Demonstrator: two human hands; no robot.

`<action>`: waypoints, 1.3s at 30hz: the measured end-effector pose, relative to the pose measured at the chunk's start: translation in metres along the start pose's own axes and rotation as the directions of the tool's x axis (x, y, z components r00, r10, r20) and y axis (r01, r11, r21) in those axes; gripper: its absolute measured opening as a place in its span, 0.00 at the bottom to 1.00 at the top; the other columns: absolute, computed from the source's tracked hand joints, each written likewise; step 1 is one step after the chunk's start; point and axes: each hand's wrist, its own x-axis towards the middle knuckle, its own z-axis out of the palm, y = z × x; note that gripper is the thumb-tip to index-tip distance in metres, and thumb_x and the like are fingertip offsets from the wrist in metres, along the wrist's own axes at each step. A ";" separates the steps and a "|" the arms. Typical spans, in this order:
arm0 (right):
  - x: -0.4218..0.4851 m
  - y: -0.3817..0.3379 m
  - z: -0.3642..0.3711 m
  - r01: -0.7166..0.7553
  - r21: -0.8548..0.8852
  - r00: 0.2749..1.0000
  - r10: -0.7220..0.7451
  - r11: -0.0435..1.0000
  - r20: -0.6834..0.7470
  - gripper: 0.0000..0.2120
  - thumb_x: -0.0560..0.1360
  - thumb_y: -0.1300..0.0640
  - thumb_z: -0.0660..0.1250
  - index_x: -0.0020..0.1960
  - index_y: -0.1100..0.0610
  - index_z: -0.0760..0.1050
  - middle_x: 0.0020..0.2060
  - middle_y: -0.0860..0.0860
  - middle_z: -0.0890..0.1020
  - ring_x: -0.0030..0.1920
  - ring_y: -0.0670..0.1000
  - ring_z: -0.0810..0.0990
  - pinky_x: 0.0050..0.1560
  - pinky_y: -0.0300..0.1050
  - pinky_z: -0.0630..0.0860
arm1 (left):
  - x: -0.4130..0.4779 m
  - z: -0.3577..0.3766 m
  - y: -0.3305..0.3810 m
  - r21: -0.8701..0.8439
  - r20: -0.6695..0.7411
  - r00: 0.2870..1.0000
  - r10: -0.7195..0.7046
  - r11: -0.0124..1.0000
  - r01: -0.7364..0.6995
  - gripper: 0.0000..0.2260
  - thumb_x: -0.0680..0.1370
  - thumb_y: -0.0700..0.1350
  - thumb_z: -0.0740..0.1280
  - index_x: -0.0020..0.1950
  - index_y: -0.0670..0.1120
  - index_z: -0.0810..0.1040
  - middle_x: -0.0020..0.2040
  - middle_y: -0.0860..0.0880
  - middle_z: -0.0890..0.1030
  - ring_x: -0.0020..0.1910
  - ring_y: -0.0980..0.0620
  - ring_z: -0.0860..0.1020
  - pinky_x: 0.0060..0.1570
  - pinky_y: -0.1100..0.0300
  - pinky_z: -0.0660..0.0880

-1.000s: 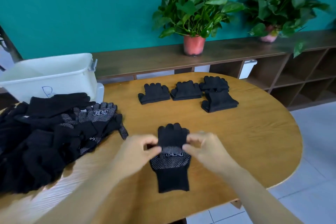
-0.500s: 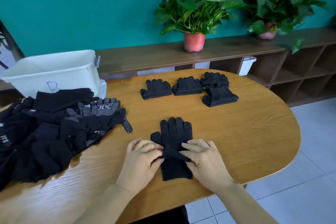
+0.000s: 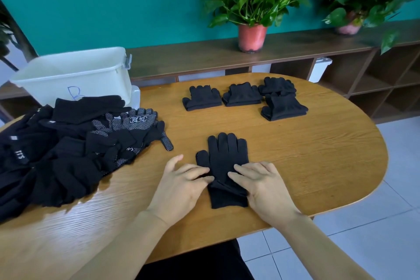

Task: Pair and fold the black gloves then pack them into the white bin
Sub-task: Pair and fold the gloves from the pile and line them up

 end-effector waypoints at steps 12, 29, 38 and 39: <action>0.098 0.019 -0.040 -0.654 0.572 0.742 0.569 0.496 0.355 0.20 0.75 0.63 0.65 0.25 0.55 0.72 0.20 0.45 0.68 0.25 0.48 0.65 0.30 0.43 0.63 | 0.086 -0.049 -0.002 -0.707 0.147 0.853 -0.500 0.550 0.445 0.10 0.80 0.47 0.67 0.45 0.43 0.84 0.39 0.49 0.84 0.38 0.54 0.80 0.41 0.68 0.73; 0.159 0.051 -0.042 -0.648 0.564 0.745 0.580 0.512 0.329 0.20 0.75 0.60 0.66 0.30 0.56 0.60 0.25 0.49 0.61 0.27 0.48 0.60 0.29 0.42 0.58 | 0.153 -0.051 -0.031 -0.658 0.038 0.853 -0.520 0.629 0.413 0.09 0.81 0.44 0.66 0.50 0.41 0.84 0.46 0.45 0.85 0.44 0.52 0.81 0.40 0.73 0.71; 0.117 0.032 -0.055 -0.511 0.495 0.860 0.423 0.703 0.287 0.14 0.75 0.61 0.65 0.31 0.57 0.70 0.24 0.48 0.70 0.25 0.48 0.66 0.30 0.42 0.63 | 0.110 -0.057 -0.012 -0.648 0.039 0.904 -0.426 0.678 0.348 0.11 0.80 0.49 0.66 0.45 0.43 0.82 0.41 0.44 0.83 0.41 0.49 0.81 0.47 0.54 0.74; 0.100 0.027 -0.049 -0.445 0.443 0.895 0.367 0.778 0.254 0.10 0.74 0.60 0.65 0.34 0.57 0.75 0.26 0.49 0.74 0.27 0.49 0.70 0.31 0.42 0.66 | 0.095 -0.051 -0.009 -0.629 0.049 0.915 -0.402 0.699 0.340 0.12 0.79 0.52 0.66 0.42 0.46 0.81 0.38 0.46 0.82 0.39 0.51 0.80 0.47 0.51 0.74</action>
